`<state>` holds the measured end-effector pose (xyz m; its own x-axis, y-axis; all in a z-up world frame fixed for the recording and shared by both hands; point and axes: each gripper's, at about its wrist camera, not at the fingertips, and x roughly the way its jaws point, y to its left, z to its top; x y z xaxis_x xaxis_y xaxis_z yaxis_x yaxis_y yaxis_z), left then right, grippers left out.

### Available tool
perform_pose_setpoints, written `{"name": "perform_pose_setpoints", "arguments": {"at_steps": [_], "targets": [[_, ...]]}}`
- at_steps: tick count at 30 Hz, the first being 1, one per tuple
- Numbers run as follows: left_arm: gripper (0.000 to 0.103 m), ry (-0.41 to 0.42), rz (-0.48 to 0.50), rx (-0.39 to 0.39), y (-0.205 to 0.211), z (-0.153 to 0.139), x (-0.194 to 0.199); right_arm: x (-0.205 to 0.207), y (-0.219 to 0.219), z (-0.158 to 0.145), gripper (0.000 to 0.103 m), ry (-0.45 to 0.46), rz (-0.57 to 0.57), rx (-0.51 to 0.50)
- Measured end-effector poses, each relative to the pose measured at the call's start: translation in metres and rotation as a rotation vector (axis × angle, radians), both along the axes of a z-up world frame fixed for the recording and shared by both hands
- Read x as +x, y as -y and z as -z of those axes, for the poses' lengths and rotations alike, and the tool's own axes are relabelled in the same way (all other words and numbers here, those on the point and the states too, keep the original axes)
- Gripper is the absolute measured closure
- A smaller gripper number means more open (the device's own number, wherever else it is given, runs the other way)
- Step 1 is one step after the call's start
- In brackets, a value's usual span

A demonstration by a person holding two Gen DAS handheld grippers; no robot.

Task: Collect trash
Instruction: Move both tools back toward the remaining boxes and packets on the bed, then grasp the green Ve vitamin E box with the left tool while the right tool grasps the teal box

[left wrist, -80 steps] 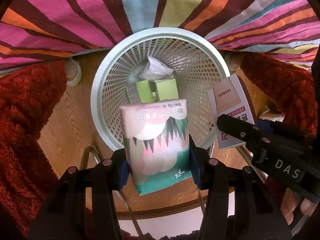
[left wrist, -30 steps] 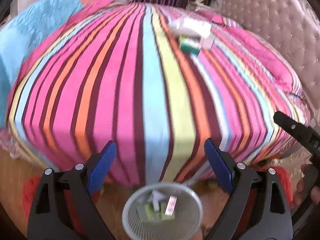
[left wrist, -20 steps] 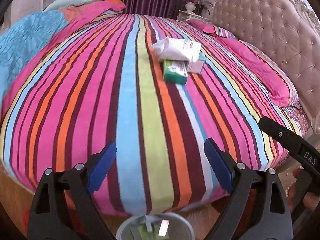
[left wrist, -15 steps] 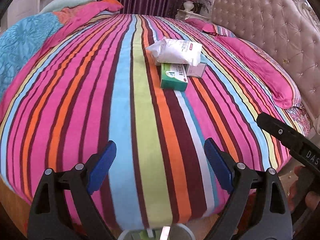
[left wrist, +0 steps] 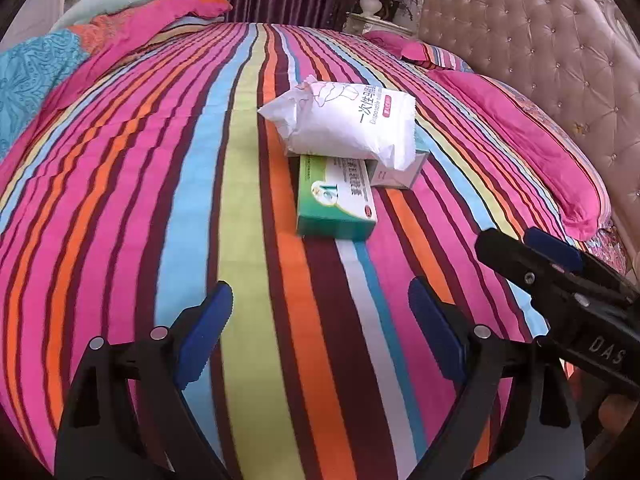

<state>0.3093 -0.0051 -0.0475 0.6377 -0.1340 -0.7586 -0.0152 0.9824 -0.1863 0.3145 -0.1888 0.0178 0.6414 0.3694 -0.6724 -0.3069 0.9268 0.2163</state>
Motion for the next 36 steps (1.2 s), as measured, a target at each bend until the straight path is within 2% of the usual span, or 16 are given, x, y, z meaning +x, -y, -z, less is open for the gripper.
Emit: {"name": "perform_pose_setpoints", "arguments": {"at_steps": [8, 19, 34, 36], "targets": [[0.016, 0.000, 0.004, -0.002, 0.008, 0.006, 0.027, 0.030, -0.008, 0.004, 0.021, -0.018, 0.025, -0.016], [0.016, -0.021, -0.018, 0.017, 0.009, 0.016, 0.056, 0.065, -0.031, 0.008, 0.021, -0.035, -0.012, -0.056], [0.016, -0.020, -0.037, 0.009, -0.007, 0.017, 0.086, 0.101, -0.050, 0.016, 0.021, -0.059, 0.001, -0.066], [0.020, -0.020, -0.041, 0.004, -0.008, 0.017, 0.087, 0.107, -0.049, 0.019, 0.022, -0.084, 0.010, -0.060]]}}
